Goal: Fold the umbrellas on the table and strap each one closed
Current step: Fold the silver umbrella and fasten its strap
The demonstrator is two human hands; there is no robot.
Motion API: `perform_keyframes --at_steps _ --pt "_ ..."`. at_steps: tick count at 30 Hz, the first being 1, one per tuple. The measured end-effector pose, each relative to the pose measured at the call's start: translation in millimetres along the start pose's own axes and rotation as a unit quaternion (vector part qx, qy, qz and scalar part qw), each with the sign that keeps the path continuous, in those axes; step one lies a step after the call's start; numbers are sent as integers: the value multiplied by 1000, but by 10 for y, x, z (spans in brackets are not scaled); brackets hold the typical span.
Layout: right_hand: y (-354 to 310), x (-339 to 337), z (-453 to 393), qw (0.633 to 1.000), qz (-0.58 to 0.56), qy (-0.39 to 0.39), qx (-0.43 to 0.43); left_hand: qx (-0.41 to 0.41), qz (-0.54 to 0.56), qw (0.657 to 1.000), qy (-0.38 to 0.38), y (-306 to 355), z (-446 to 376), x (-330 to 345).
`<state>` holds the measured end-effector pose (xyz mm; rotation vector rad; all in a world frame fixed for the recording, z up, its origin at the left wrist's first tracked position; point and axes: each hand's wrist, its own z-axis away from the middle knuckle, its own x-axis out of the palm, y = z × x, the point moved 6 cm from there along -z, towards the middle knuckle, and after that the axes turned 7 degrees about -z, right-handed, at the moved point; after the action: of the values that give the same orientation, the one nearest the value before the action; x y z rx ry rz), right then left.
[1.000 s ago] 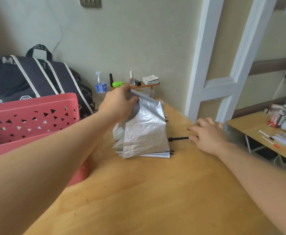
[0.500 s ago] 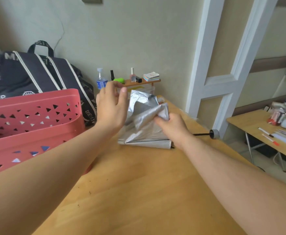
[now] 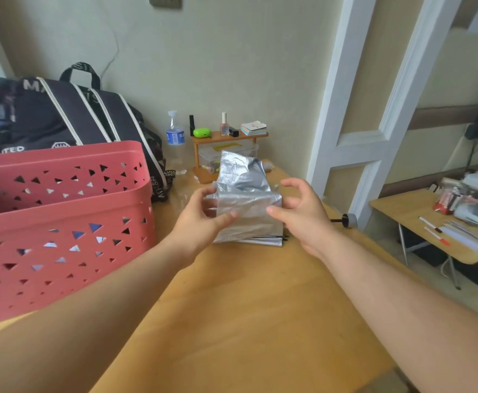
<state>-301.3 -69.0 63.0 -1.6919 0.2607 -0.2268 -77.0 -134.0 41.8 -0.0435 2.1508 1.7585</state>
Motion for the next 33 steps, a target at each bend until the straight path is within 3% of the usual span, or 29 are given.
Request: perform_keyframes --at_steps 4,9,14,19,24,28,33 --pt "12 1 328 998 43 5 -43 48 -13 999 10 109 265 14" --pt "228 18 720 987 134 56 -69 131 -187 974 11 55 701 120" --pt "532 25 1104 934 333 65 -108 182 -311 933 14 -112 1099 210" --pt "666 25 1240 886 427 53 -176 243 -366 898 -8 -266 1226 259" --pt "595 87 1296 807 524 -13 -274 301 -387 871 -28 -279 1220 324" --pt "661 9 1277 814 513 -109 -250 306 -424 846 -104 -259 1189 457" --pt "688 -132 1316 820 514 -168 -189 205 -475 839 -172 -336 1075 595"
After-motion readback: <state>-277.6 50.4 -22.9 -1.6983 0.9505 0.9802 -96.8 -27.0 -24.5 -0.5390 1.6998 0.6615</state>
